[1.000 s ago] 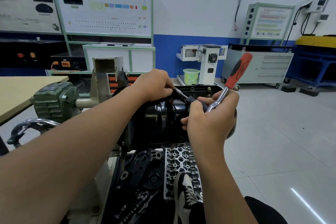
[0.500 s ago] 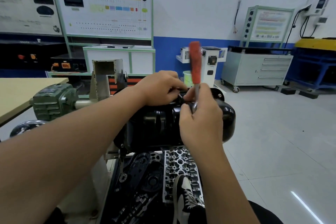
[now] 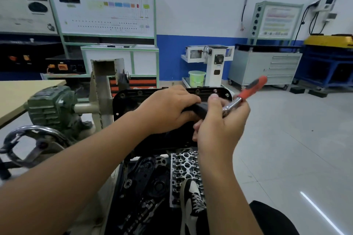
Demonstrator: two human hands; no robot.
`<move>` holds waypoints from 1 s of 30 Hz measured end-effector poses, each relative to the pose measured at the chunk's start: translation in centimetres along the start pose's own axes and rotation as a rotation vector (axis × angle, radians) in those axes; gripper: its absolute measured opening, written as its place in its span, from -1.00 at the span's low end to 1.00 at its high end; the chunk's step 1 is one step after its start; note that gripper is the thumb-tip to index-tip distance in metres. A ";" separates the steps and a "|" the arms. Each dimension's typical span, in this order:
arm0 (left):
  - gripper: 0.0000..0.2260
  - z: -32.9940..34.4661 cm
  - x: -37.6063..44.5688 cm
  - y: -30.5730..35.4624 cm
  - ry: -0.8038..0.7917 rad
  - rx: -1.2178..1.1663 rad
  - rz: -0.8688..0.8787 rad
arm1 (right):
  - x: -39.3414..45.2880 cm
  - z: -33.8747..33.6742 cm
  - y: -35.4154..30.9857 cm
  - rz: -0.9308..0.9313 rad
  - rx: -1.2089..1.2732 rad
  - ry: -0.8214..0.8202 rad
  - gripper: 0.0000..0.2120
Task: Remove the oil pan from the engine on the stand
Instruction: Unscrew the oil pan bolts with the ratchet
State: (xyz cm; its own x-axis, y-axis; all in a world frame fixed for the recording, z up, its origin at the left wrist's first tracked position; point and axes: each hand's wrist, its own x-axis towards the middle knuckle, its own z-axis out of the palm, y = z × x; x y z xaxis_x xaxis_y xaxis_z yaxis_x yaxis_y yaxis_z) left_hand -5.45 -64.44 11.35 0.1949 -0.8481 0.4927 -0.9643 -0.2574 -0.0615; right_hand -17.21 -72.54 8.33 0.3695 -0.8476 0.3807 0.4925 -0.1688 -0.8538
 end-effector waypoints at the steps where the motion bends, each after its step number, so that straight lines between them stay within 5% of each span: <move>1: -0.51 0.0 -0.1 0.1 -0.002 -0.022 -0.018 | -0.1 -0.2 0.2 -0.025 -0.018 -0.010 -0.76; 6: -0.64 -0.7 0.3 0.6 -0.057 -0.272 -0.061 | -0.1 -0.3 0.1 -0.307 -0.249 -0.224 -0.45; 9: -0.64 -0.8 0.5 1.0 -0.088 -0.229 -0.088 | -0.3 -0.1 0.4 -0.222 -0.199 -0.205 -0.62; 13: -0.52 0.6 -0.7 2.1 0.069 -0.010 -0.067 | -0.6 -0.4 0.7 -0.025 0.063 -0.016 -0.87; 20: -0.43 2.9 -1.5 3.2 0.179 0.108 -0.133 | -0.6 -0.8 0.6 0.043 0.144 -0.030 -0.81; 30: -0.60 2.8 -1.9 3.3 0.273 -0.025 -0.192 | -0.7 -0.3 -0.1 0.065 0.175 -0.129 -0.75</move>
State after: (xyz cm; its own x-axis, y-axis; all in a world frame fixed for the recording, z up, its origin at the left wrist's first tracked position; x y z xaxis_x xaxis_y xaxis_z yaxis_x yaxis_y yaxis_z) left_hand -8.50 -64.94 7.81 0.3216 -0.6293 0.7075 -0.9194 -0.3862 0.0744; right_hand -17.74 -72.13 8.04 0.4971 -0.7805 0.3792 0.5896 -0.0169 -0.8075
